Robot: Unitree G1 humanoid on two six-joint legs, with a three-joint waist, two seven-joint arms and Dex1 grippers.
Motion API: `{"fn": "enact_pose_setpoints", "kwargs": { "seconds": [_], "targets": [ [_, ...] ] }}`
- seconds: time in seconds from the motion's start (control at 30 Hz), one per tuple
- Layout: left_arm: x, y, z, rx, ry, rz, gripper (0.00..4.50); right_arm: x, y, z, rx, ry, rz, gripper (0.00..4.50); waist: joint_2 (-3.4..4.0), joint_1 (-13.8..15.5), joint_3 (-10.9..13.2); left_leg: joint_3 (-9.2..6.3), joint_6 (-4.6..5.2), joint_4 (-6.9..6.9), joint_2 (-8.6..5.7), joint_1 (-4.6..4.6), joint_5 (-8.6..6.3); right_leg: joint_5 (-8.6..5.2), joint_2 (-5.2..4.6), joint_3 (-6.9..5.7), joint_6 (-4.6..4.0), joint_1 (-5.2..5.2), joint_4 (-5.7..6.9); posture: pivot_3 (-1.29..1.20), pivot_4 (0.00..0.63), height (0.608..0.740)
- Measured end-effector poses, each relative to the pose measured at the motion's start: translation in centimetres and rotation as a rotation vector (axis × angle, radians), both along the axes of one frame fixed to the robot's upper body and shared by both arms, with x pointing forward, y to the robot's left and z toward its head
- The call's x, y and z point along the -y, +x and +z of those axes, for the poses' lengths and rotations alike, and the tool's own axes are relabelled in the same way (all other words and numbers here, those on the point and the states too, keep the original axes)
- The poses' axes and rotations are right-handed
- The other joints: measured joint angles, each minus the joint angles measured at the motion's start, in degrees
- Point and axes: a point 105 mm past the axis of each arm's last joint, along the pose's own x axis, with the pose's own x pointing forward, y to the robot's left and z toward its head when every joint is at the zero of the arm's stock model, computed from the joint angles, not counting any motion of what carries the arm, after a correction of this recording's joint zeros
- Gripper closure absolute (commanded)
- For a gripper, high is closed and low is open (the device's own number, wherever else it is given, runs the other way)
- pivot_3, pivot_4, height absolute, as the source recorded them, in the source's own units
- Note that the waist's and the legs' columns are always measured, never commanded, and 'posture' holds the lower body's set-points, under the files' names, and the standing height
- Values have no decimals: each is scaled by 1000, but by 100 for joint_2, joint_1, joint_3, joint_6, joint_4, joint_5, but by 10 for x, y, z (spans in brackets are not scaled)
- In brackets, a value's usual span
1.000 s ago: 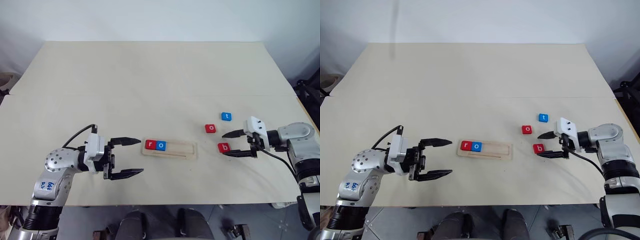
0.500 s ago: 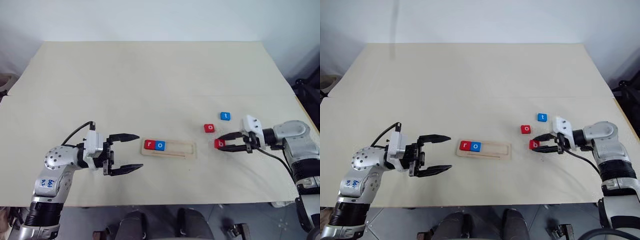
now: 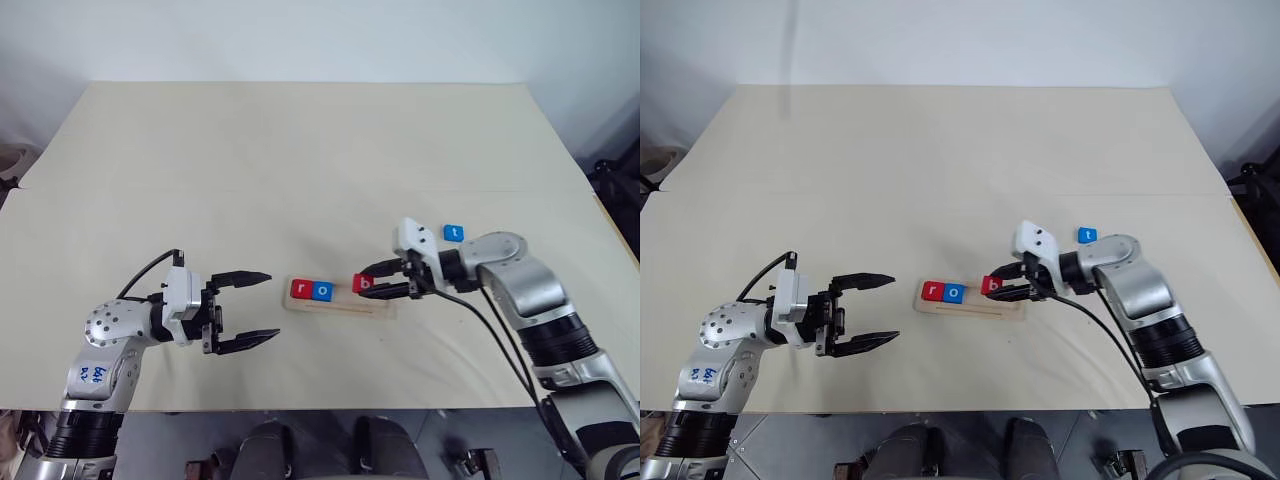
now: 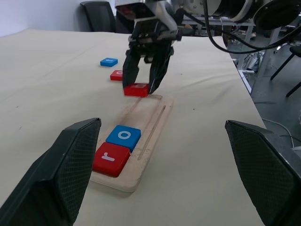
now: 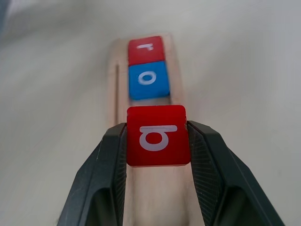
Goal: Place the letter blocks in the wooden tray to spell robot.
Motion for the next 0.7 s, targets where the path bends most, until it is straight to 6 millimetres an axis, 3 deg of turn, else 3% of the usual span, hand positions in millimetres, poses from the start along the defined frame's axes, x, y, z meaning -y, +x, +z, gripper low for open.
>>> {"fn": "enact_pose_setpoints", "kwargs": {
  "seconds": [0.47,0.7],
  "targets": [
    [-3,0,-6,-23,-11,58,0,-23,3,-5,25,0,22,3024,0,-4,0,2,0,0,1,0,0,0,0,2,0,-1,0,0,150,740],
    [-3,1,-5,-21,-13,67,0,-23,2,-7,25,-10,29,654,0,-8,0,2,0,-1,1,0,0,0,0,2,0,-1,-1,0,150,740]
  ]
}}
